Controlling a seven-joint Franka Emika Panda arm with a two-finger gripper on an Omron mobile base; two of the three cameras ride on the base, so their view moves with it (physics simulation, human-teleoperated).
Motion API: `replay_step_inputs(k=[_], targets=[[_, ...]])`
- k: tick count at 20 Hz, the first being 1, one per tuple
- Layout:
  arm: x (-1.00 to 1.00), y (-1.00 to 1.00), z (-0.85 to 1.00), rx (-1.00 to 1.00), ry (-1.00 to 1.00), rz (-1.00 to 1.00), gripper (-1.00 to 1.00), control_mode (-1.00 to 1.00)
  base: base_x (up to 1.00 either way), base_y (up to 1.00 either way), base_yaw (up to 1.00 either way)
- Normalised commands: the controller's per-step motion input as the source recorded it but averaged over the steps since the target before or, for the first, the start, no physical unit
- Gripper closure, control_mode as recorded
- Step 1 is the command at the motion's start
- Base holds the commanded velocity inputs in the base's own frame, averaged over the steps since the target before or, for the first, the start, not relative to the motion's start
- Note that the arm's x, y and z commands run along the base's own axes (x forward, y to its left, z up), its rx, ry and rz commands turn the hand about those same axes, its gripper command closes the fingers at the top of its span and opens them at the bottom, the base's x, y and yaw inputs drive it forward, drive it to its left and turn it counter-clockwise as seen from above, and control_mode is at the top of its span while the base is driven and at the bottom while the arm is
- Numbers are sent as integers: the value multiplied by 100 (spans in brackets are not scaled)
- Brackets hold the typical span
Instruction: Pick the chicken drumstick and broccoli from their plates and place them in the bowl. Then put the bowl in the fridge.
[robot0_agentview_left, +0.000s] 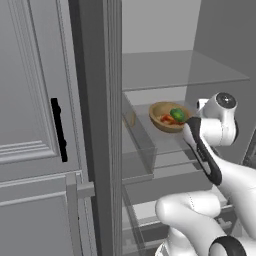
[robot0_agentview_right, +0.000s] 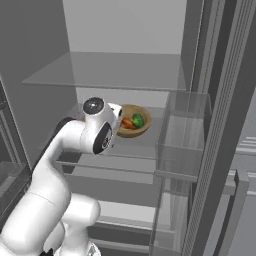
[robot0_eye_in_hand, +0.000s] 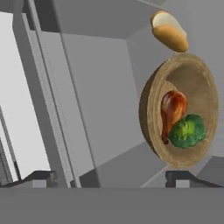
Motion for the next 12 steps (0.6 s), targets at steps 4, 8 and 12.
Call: replay_step_inputs(k=[4,8,12], targets=[[-83,23,91,10,3,-15,-100,-100,0,0,0],[-95,20,59,15,7,-14,-100,-100,0,0,0],[-81,30,60,15,1,-21,-100,-100,0,0,0]])
